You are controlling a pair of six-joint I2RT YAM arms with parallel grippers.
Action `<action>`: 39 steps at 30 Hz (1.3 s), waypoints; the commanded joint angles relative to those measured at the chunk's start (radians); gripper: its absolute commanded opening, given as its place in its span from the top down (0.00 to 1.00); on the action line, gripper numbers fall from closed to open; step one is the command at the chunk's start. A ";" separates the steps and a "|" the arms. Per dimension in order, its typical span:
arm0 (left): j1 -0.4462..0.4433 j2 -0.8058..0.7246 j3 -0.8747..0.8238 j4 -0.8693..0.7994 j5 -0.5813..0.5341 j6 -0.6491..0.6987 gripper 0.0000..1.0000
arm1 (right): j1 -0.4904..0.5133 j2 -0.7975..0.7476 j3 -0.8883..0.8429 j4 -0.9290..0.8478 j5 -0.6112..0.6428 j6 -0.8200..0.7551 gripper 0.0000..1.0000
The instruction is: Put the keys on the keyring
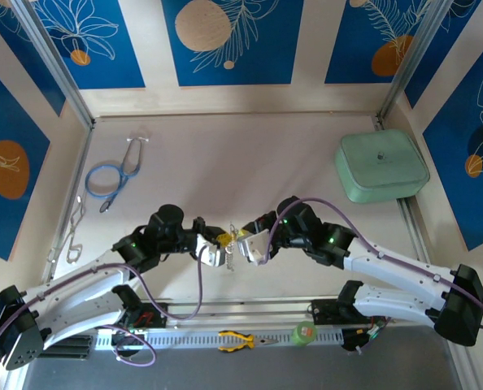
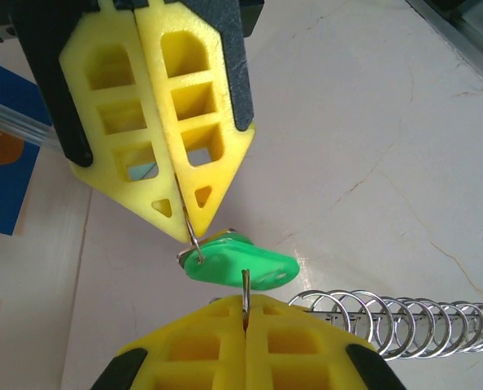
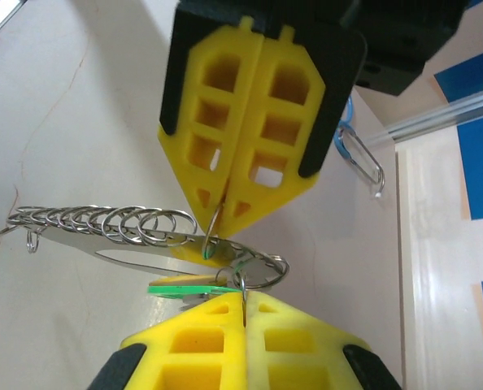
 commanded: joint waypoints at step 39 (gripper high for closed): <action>-0.010 0.007 0.054 -0.004 0.053 -0.031 1.00 | 0.086 -0.003 -0.069 0.094 0.081 -0.236 1.00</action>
